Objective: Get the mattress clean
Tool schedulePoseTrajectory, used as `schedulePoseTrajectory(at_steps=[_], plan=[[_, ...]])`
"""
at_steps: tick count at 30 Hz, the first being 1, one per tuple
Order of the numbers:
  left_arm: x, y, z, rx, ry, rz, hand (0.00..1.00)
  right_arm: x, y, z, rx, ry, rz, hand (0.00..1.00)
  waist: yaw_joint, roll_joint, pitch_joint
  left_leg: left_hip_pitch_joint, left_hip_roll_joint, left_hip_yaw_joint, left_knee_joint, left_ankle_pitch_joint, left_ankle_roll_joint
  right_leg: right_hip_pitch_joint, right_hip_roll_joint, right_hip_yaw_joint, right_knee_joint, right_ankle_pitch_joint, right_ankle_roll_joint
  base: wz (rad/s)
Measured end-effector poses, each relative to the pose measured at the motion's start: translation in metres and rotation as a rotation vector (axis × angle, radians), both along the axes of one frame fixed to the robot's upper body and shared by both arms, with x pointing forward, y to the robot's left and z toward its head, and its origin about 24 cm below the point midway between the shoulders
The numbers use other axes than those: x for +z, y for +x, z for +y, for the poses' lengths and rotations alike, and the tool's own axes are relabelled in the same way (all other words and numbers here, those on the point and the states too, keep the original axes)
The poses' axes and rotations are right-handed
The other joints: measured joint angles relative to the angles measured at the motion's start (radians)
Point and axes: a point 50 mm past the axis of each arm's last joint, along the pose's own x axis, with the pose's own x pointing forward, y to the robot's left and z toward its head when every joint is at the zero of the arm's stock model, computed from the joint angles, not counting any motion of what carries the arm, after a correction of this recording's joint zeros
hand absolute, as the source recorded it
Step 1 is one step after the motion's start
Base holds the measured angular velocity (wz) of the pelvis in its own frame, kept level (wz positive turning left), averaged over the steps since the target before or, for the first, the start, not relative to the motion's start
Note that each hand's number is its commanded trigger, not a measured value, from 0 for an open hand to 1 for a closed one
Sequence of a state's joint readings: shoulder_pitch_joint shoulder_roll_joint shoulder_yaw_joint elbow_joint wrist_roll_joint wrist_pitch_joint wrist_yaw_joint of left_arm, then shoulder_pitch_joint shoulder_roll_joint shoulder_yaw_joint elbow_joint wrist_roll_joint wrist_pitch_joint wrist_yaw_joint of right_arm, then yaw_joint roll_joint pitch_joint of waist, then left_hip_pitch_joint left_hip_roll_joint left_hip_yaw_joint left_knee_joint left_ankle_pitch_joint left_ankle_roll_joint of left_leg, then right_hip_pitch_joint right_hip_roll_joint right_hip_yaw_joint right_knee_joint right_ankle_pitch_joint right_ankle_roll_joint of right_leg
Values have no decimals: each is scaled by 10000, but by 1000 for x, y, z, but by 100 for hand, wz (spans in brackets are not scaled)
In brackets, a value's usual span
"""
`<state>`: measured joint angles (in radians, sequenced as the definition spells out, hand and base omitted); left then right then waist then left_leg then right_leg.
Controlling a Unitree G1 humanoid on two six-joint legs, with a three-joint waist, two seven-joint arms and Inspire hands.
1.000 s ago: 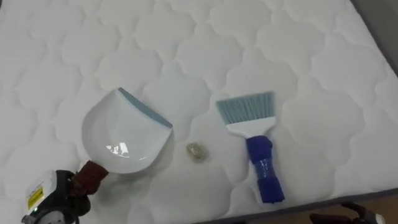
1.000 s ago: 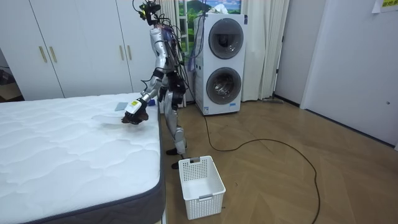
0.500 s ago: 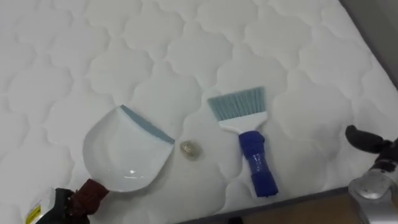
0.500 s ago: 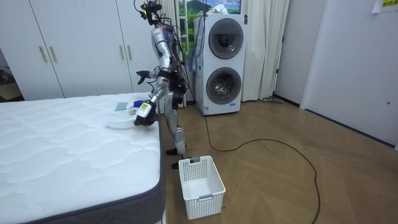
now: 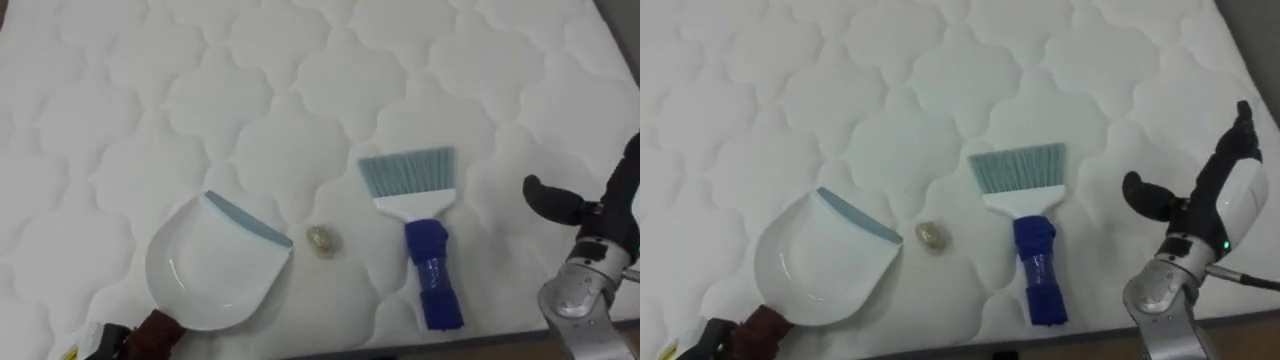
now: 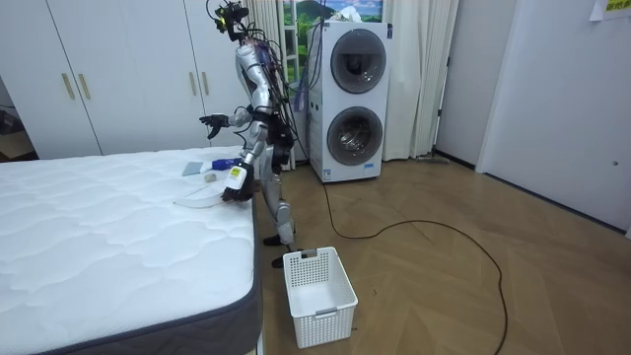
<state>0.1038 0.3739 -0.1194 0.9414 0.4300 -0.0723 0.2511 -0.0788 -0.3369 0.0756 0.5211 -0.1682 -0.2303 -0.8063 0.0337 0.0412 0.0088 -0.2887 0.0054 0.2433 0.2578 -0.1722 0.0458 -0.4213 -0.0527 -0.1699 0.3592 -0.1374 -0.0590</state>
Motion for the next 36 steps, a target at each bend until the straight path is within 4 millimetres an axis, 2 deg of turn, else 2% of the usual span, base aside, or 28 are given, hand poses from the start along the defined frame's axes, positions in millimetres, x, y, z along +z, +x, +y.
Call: schedulePoseTrajectory(at_steps=[9, 13, 19, 27, 36], plan=[[-3, -2, -2, -228, -440, 499, 100, -13, 1, 17, 1236, 94, 892, 0, 24, 280, 22, -28, 11, -12, -63, -15, 18, -33, -22, -100, 18, -3, 2, 2], [-3, -2, -3, -253, -440, 554, 100, -33, -6, 22, 1747, 148, 2073, 0, 27, 281, 23, -14, 19, -8, -46, -14, 17, 3, -18, -104, 22, -2, -1, 0], [-4, -2, -4, -335, -428, 625, 100, -40, -8, 27, 1971, 632, 2429, 0, -6, 264, 33, 1, 5, -24, -40, -14, 18, 19, -37, -101, 15, -3, 3, 0], [-3, 2, -6, -350, -532, 645, 100, -53, -16, 32, 2384, 882, 3187, 0, 21, 134, 117, -41, -19, -26, 24, -13, 19, -27, -75, -104, 31, -45, 23, 0], [-3, 9, -11, -580, -520, 506, 100, -66, -21, 48, 3190, 1130, 3982, 0, 67, 136, 123, -236, -34, -33, 121, -13, 20, -187, -155, -224, 109, -50, 18, 3]])
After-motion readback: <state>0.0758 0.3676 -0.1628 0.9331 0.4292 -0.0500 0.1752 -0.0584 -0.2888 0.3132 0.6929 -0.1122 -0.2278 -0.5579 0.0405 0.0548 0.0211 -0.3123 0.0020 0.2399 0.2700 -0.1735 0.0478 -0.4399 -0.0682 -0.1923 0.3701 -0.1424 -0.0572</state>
